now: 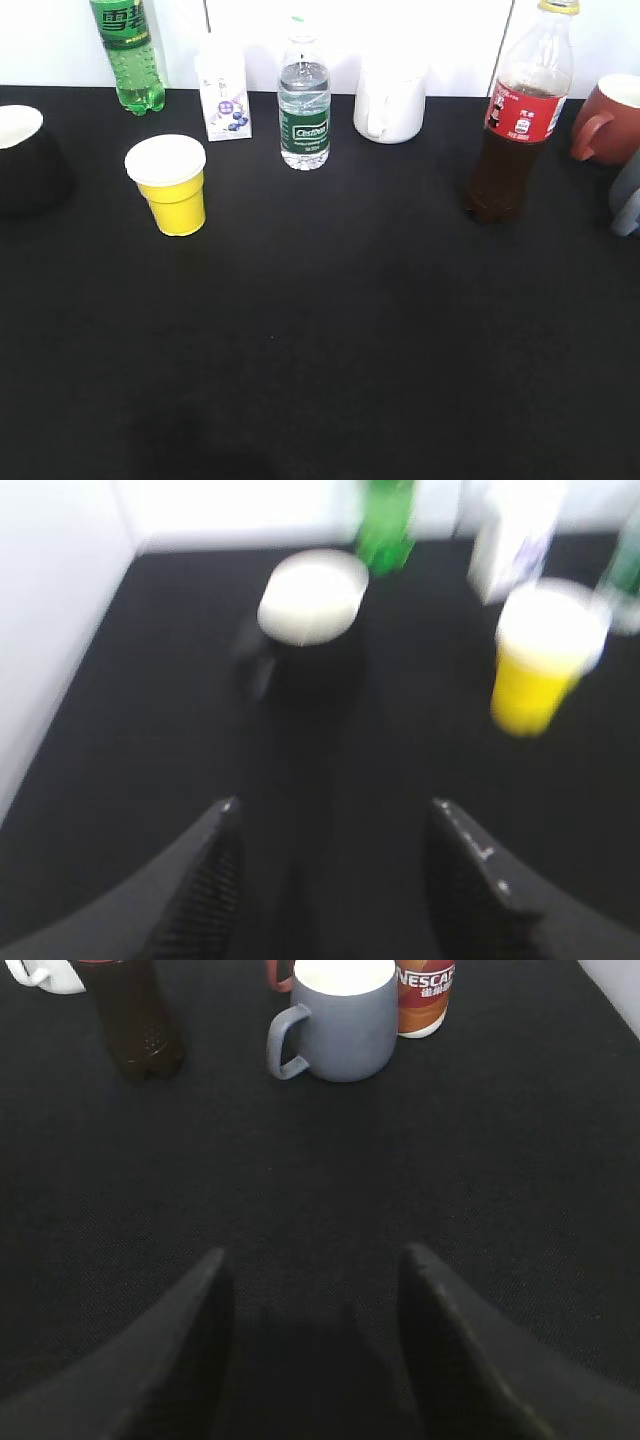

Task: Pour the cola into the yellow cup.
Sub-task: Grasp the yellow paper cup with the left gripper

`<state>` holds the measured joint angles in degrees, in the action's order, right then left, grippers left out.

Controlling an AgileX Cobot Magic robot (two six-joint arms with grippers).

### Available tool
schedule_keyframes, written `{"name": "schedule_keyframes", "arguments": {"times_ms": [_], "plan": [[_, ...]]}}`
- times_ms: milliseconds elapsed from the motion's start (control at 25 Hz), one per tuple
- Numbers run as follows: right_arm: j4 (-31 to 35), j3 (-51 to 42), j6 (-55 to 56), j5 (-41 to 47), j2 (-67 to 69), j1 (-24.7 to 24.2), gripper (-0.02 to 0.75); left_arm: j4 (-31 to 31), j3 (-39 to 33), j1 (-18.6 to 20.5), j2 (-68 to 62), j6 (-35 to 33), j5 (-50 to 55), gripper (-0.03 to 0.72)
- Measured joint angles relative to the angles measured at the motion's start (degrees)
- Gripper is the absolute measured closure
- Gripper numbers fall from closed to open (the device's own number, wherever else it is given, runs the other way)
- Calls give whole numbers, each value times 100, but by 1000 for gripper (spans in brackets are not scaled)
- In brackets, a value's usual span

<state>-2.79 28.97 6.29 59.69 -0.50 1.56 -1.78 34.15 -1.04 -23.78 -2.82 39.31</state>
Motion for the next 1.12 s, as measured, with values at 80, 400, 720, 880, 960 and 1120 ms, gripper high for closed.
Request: {"name": "schedule_keyframes", "arguments": {"times_ms": [80, 400, 720, 880, 960, 1120], "plan": [[0, 0, 0, 0, 0, 0, 331, -482, 0, 0, -1050, -357, -1283, 251], [1, 0, 0, 0, 0, 0, 331, -1219, -1445, -2010, -3442, -458, -6334, 251], [1, 0, 0, 0, 0, 0, 331, -661, -2185, -2532, -6149, -120, -9318, 251], [1, 0, 0, 0, 0, 0, 331, -365, -2095, -2538, -7406, 349, -10493, 87], [1, 0, 0, 0, 0, 0, 331, -359, -1754, -2538, -7579, 521, -10263, 24], [1, 0, 0, 0, 0, 0, 331, -336, -848, -2538, -8337, 560, -9767, 17]]}}
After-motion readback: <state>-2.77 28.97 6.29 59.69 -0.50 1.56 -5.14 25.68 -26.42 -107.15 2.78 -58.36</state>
